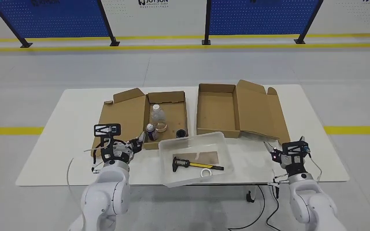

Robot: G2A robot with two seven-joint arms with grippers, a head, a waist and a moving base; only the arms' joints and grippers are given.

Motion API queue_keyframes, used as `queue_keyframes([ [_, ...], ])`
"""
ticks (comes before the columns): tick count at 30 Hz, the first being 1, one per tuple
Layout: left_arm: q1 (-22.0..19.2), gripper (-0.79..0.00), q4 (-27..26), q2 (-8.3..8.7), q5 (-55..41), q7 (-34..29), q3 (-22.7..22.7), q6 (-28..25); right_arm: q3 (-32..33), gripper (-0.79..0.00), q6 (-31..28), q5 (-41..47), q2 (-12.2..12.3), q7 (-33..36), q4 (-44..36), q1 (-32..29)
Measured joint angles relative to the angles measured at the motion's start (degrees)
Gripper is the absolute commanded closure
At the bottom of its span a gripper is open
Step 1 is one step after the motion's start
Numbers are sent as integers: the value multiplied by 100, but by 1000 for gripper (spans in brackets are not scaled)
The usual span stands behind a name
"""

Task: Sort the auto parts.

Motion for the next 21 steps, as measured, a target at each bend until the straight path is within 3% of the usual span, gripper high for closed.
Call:
queue_keyframes([
  [9, 0, -785, 0, 0, 0, 0, 0, 0, -236, -785, -1024, -399, 42, 462, -298, 486],
  [21, 0, -785, 0, 0, 0, 0, 0, 0, -1213, -785, -3272, -1467, 124, 1874, -610, 1445],
])
